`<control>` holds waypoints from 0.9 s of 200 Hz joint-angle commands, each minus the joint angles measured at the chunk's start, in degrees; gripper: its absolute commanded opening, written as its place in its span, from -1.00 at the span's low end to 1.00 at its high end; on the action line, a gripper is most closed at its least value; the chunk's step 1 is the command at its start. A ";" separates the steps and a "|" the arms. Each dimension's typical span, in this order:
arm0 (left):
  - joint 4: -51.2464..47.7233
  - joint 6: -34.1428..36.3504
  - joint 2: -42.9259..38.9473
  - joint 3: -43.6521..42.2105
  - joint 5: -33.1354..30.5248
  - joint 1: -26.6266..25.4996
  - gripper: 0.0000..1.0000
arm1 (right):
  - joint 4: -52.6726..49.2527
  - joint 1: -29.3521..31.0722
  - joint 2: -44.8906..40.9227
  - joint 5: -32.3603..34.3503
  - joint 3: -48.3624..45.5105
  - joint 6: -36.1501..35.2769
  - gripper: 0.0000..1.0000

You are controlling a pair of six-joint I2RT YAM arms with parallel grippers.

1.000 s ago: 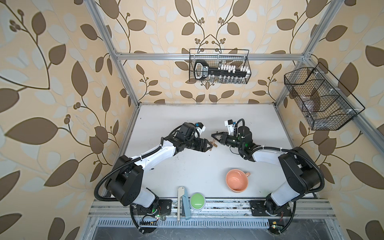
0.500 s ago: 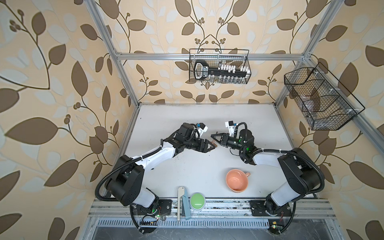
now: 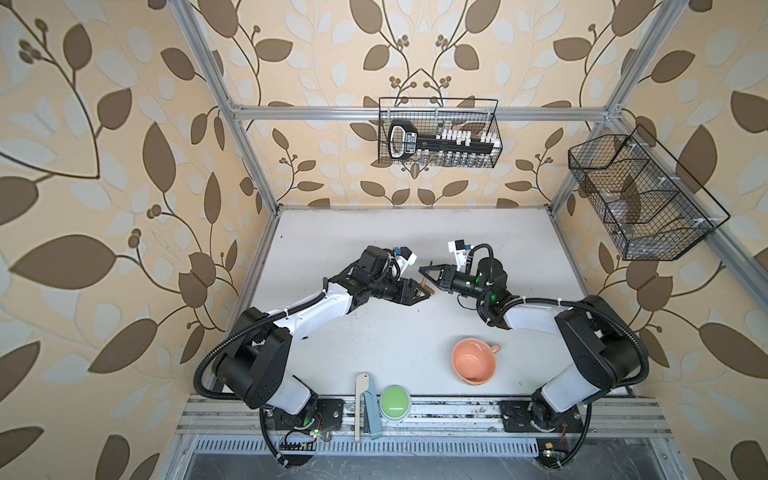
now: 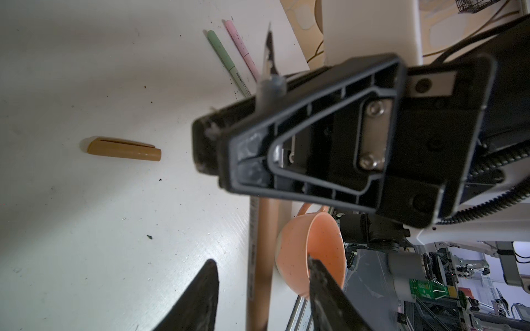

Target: Insert the pens into the pen caps

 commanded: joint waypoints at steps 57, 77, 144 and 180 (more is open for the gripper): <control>-1.04 1.90 -0.04 3.13 0.22 0.08 -0.38 | 2.40 1.48 2.10 -0.35 2.24 1.07 -1.00; -2.22 2.30 -0.13 3.40 -0.84 0.10 -0.57 | 2.28 1.45 2.02 -0.02 2.16 0.76 -1.00; -8.86 4.88 -0.67 4.76 -7.81 0.13 -0.80 | -17.33 0.95 -4.16 1.39 7.08 -12.99 -0.26; -16.26 7.77 -5.81 4.93 -16.75 0.06 -0.85 | -58.60 -0.29 -11.57 11.44 20.14 -39.56 0.01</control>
